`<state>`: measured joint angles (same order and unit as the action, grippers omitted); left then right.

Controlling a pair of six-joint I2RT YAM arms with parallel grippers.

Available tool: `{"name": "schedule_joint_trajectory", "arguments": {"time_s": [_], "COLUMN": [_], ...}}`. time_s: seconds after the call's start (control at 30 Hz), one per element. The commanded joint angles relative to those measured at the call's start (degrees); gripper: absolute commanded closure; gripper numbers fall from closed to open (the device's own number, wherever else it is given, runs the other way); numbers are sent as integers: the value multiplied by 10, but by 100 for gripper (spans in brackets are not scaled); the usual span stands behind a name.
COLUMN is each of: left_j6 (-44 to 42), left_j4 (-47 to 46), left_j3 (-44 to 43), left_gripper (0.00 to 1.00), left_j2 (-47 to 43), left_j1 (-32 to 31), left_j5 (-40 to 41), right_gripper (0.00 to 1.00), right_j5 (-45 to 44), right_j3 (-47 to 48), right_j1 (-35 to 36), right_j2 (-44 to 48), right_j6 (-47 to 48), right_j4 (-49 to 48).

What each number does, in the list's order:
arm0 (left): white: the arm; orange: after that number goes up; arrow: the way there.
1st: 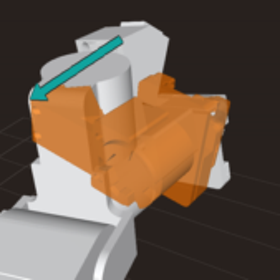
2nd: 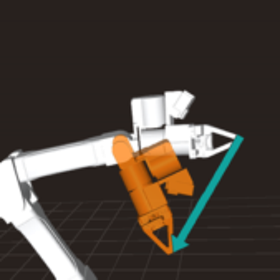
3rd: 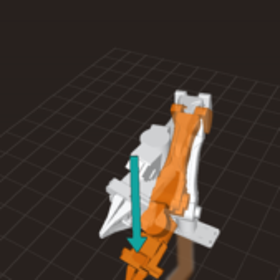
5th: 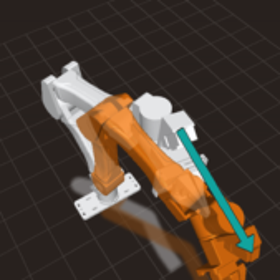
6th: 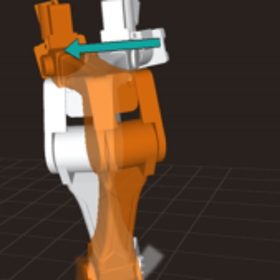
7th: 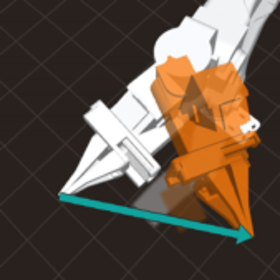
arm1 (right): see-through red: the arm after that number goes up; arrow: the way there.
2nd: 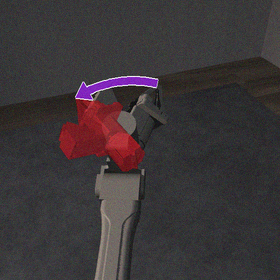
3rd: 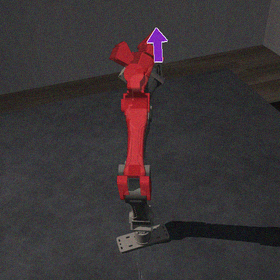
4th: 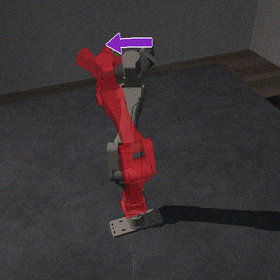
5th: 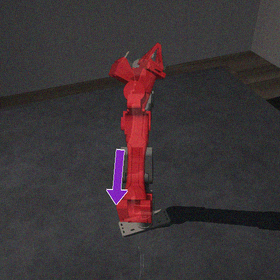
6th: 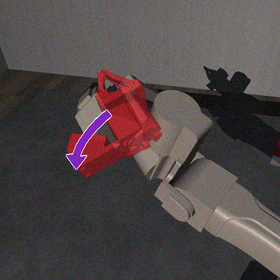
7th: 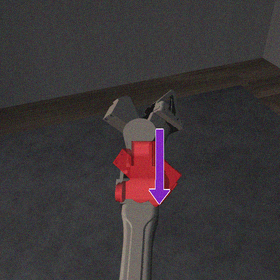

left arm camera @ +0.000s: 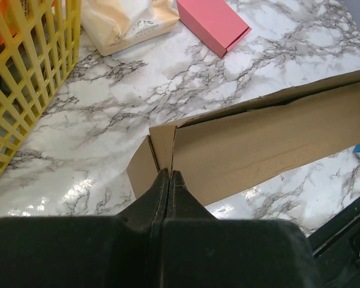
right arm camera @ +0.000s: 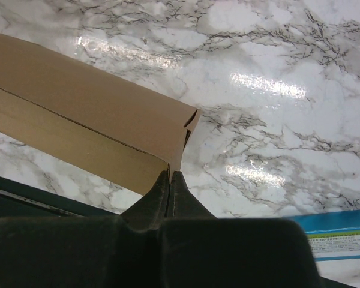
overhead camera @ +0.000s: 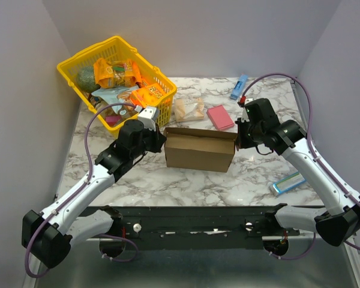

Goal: Fold the paper box

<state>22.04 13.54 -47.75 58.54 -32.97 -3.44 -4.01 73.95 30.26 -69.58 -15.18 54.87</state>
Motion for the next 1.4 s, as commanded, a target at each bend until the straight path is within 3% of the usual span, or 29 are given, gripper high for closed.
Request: {"name": "schedule_joint_trajectory", "arguments": {"time_s": [0.0,0.77,1.37], "left_j6": [-33,-83,-85], "left_j4": [61,59,58], "left_j3": [40,58,60], "left_gripper": [100,100,100], "left_j2": [13,19,18], "left_j1": [-23,-67,-100], "left_j5": [-8,43,56], "right_gripper": [99,99,99], "right_j5": [30,113,141], "right_j3": [-7,73,58], "right_j1": [4,2,-3], "right_j2": [-3,-55,-75], "right_j6": [-10,-55,-77], "right_j4": [-18,-42,-73]}}
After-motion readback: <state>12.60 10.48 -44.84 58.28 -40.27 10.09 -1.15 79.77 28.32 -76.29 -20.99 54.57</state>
